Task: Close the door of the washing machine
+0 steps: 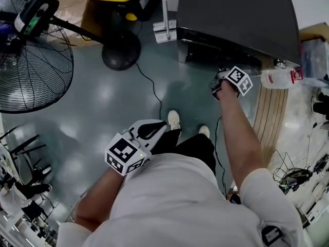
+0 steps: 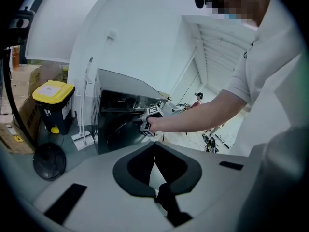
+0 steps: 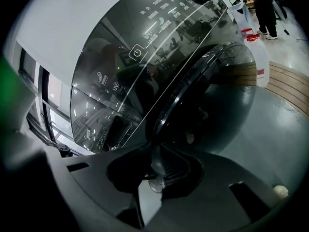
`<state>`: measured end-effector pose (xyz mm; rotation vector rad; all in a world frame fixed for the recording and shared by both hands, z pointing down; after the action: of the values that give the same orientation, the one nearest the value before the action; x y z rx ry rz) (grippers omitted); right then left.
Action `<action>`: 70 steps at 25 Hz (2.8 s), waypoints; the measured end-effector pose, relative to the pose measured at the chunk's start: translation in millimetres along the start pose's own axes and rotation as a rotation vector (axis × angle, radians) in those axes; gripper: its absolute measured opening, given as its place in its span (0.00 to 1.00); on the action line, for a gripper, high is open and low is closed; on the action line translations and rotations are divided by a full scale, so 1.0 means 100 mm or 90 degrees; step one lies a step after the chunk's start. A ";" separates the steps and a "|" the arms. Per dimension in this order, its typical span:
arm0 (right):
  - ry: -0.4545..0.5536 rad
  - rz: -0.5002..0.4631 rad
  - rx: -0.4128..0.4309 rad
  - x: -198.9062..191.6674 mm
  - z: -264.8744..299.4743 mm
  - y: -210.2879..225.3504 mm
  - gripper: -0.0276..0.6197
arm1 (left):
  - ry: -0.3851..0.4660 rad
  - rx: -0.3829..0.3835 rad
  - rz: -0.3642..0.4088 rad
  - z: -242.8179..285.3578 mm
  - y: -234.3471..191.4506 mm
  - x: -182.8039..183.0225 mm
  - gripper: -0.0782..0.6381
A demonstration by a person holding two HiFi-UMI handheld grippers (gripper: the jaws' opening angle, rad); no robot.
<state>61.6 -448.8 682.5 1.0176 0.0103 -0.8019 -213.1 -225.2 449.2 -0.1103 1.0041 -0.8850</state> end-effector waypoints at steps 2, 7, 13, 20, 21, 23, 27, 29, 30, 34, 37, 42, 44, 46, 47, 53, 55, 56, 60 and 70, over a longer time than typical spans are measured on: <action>0.004 0.004 0.004 0.00 0.01 -0.01 0.14 | 0.000 -0.004 -0.003 0.02 -0.01 0.02 0.13; 0.021 0.016 0.006 0.03 0.02 -0.02 0.15 | -0.004 -0.009 -0.007 0.06 -0.03 0.04 0.13; 0.025 0.021 0.016 0.03 0.03 -0.02 0.15 | -0.010 -0.015 -0.007 0.10 -0.01 0.02 0.13; 0.011 0.015 0.030 0.03 0.03 -0.01 0.15 | -0.010 -0.011 -0.007 0.16 0.04 -0.01 0.13; 0.008 0.007 0.034 0.04 0.03 -0.01 0.15 | -0.009 -0.009 -0.007 0.16 0.06 -0.01 0.13; -0.003 -0.009 0.040 0.03 0.02 -0.01 0.14 | -0.006 -0.007 -0.006 0.18 0.12 -0.03 0.13; -0.033 -0.038 0.048 -0.03 -0.10 0.00 0.11 | -0.001 -0.004 -0.006 0.22 0.29 -0.08 0.13; -0.049 -0.051 0.055 -0.08 -0.21 0.00 0.11 | 0.003 -0.004 -0.005 0.26 0.38 -0.09 0.13; -0.057 -0.060 0.057 -0.09 -0.28 0.01 0.11 | 0.005 -0.005 -0.004 0.28 0.43 -0.09 0.13; -0.090 -0.107 0.069 -0.13 -0.59 0.03 0.11 | 0.020 -0.005 0.005 0.40 0.68 -0.06 0.13; -0.112 -0.144 0.079 -0.16 -0.84 0.02 0.11 | 0.033 -0.005 0.012 0.47 0.85 -0.03 0.13; -0.144 -0.208 0.100 -0.19 -1.32 -0.03 0.11 | 0.052 -0.009 0.027 0.57 1.13 -0.02 0.13; -0.160 -0.234 0.111 -0.23 -1.53 -0.05 0.11 | 0.057 -0.003 0.035 0.60 1.24 -0.03 0.13; -0.173 -0.250 0.121 -0.26 -1.78 -0.06 0.11 | 0.062 0.002 0.044 0.62 1.37 -0.04 0.13; -0.178 -0.258 0.128 -0.27 -1.90 -0.07 0.11 | 0.065 0.003 0.047 0.62 1.43 -0.04 0.13; -0.203 -0.309 0.169 -0.33 -2.66 -0.12 0.10 | 0.083 0.014 0.057 0.63 1.75 -0.11 0.13; -0.211 -0.326 0.182 -0.36 -2.91 -0.12 0.09 | 0.092 0.020 0.058 0.63 1.84 -0.12 0.13; -0.215 -0.333 0.187 -0.37 -3.04 -0.10 0.09 | 0.097 0.023 0.057 0.63 1.89 -0.12 0.13; -0.237 -0.371 0.197 -0.45 -3.54 -0.01 0.09 | 0.110 0.032 0.055 0.64 2.10 -0.18 0.13; -0.263 -0.448 0.233 -0.59 -4.24 -0.01 0.09 | 0.111 0.043 0.051 0.67 2.47 -0.35 0.13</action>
<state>164.9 -91.9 469.6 1.1858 -0.1449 -1.6952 -22.5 -58.5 396.8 0.0651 1.1312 -0.8641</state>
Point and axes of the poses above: the fingertips, and each gripper's own axes: z forward along the fingers, y to its right, x out of its top, the point moved 4 cm from there along -z, backward along the fingers, and after that the axes turned 2 degrees about -z, right-handed, at the moved point
